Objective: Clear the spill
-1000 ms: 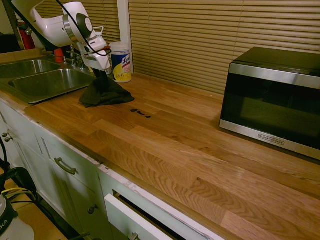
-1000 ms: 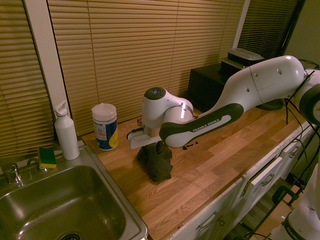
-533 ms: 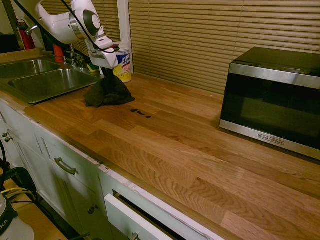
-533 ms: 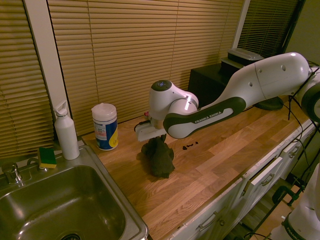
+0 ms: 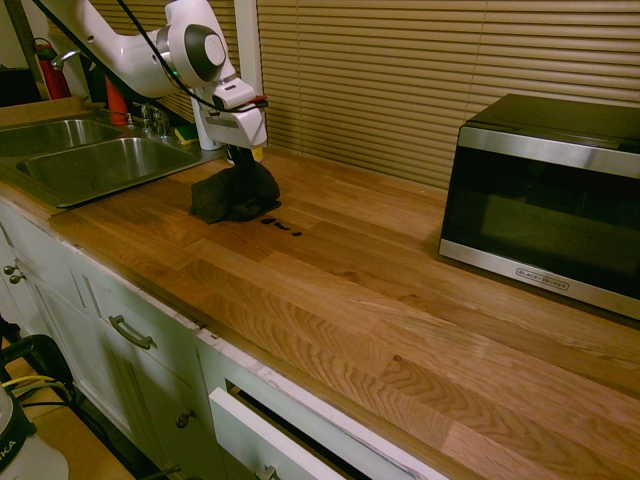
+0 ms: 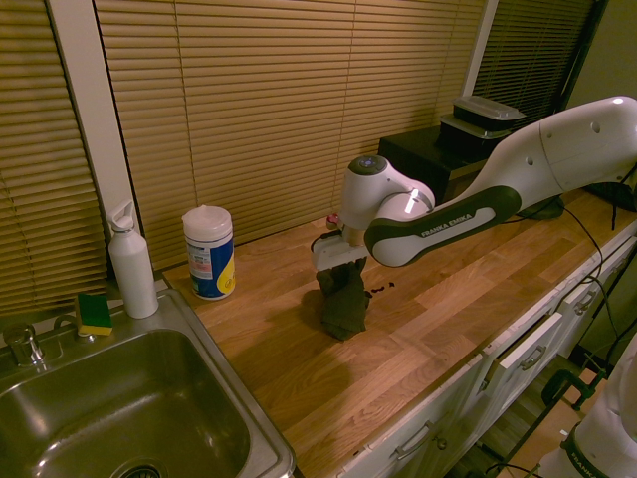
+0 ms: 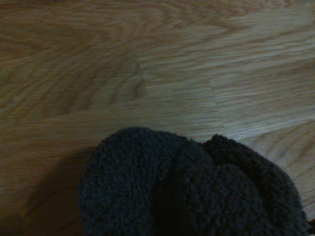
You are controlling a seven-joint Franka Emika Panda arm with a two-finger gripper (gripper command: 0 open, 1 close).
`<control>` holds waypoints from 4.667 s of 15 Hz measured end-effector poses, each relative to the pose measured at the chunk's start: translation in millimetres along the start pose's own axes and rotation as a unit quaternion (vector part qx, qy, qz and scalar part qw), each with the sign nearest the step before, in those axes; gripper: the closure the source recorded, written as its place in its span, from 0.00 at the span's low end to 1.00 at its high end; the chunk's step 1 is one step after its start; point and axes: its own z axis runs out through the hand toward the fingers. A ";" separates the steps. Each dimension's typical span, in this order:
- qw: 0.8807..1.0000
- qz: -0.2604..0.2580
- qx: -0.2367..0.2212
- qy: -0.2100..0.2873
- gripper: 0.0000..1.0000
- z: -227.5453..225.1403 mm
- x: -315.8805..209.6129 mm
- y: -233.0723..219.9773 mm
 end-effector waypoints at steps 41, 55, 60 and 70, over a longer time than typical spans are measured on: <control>0.995 -0.057 0.046 -0.062 1.00 13.6 46.5 25.0; 0.982 -0.156 0.049 -0.091 1.00 -23.5 -89.2 -51.6; 0.982 -0.149 0.062 -0.098 0.00 -33.2 -117.6 -76.0; 0.984 -0.135 0.061 -0.100 0.00 -31.8 -118.7 -80.7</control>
